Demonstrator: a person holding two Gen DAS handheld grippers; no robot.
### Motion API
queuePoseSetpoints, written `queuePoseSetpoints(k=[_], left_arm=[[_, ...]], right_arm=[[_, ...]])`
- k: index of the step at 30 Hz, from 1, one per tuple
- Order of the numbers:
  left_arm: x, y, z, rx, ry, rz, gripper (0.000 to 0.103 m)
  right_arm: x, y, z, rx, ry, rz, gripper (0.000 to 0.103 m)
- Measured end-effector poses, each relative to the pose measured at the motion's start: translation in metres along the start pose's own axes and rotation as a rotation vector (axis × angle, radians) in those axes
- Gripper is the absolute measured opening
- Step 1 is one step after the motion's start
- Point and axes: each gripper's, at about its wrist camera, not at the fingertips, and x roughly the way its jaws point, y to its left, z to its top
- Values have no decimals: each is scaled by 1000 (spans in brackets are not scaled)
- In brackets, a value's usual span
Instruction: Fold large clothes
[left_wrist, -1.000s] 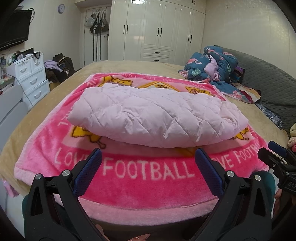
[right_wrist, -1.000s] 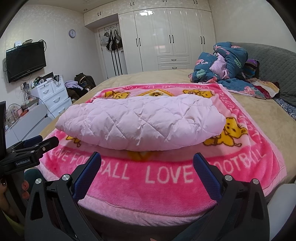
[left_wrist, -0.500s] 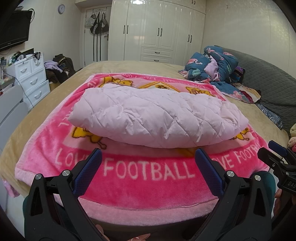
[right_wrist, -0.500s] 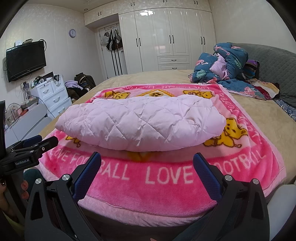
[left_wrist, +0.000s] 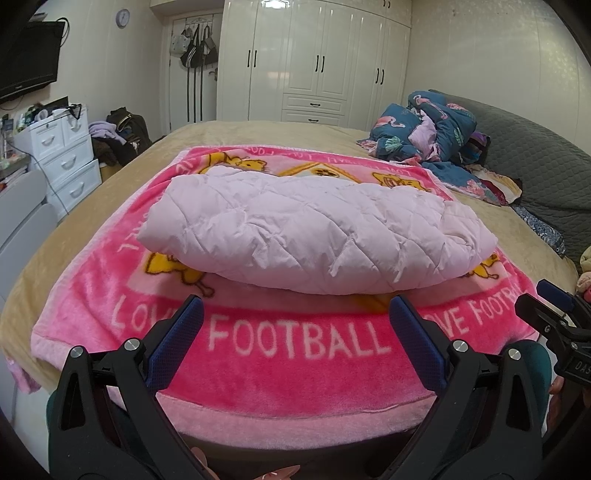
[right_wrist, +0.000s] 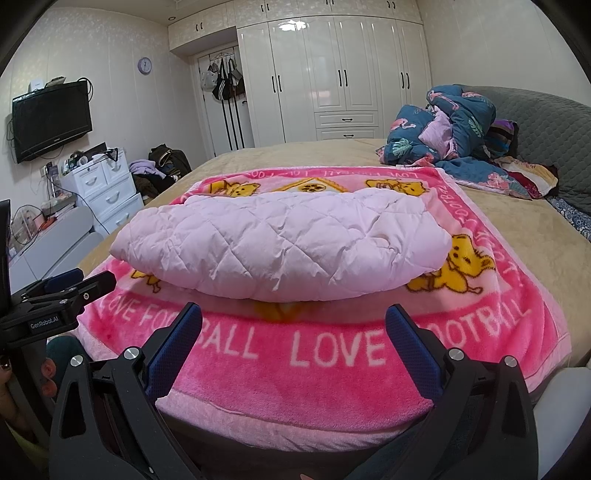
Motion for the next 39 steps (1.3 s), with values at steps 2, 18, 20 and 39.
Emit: queuePoseSetpoints(k=[2, 18, 20, 39], left_arm=[[0, 0, 0, -2, -2, -1, 94], [-1, 1, -1, 5, 1, 0, 94], [-1, 2, -2, 10, 3, -2, 94], [26, 48, -9, -74, 93, 47, 94]], right_arm=[[0, 0, 0, 0, 0, -1, 99], [0, 1, 0, 0, 1, -2, 99], [0, 1, 0, -1, 2, -3, 99], [-4, -67, -6, 109, 15, -141, 99]])
